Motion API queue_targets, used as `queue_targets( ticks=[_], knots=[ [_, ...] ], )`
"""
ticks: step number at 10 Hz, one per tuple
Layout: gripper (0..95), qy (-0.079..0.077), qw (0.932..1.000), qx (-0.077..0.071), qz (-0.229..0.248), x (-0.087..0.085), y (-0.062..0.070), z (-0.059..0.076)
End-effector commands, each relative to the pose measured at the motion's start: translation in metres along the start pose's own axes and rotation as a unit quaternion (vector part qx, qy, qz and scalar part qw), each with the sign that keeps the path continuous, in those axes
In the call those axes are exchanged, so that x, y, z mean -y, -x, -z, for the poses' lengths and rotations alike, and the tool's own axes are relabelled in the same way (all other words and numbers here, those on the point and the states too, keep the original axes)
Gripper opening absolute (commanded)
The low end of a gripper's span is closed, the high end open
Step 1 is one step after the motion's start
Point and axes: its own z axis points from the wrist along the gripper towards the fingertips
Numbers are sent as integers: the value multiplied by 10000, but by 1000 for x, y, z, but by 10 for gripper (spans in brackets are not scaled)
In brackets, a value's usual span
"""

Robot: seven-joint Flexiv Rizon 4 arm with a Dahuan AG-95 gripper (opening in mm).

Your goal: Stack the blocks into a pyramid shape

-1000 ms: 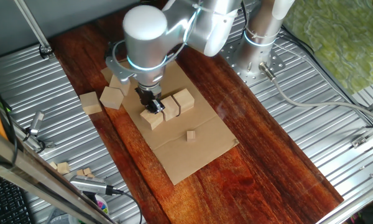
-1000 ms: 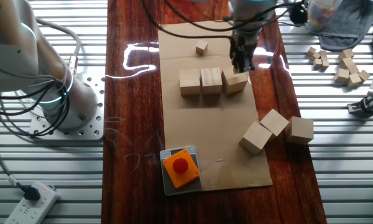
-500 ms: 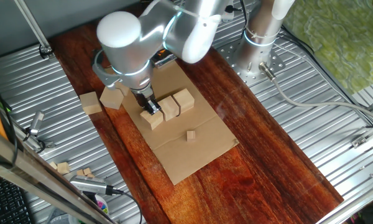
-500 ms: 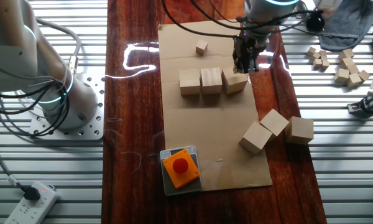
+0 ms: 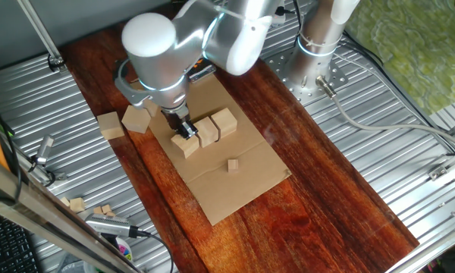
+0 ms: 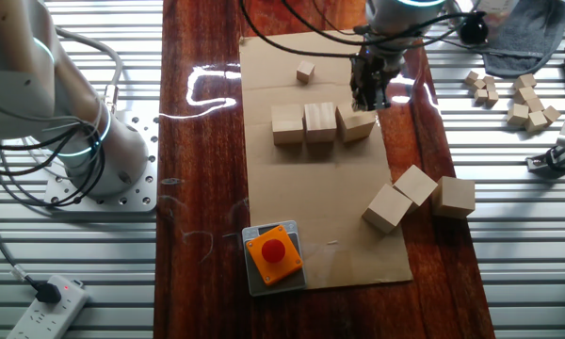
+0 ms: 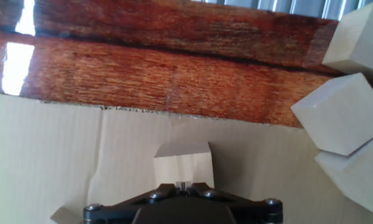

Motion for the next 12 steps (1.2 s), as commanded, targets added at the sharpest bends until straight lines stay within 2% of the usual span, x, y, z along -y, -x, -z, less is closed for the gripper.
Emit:
queue_targets(
  ticks=[1, 3, 4, 5, 8, 12],
  knots=[
    [0, 2, 10000, -9, 57, 1, 25, 0],
    [0, -3, 10000, 3, 62, 1, 43, 0],
    [0, -4, 10000, 15, 65, 2, 48, -2],
    [0, -19, 9999, 90, 105, 4, 56, -9],
    [0, -9, 9996, 218, 160, 7, 61, -21],
    [0, -6, 9995, 256, 177, 9, 61, -25]
  ],
)
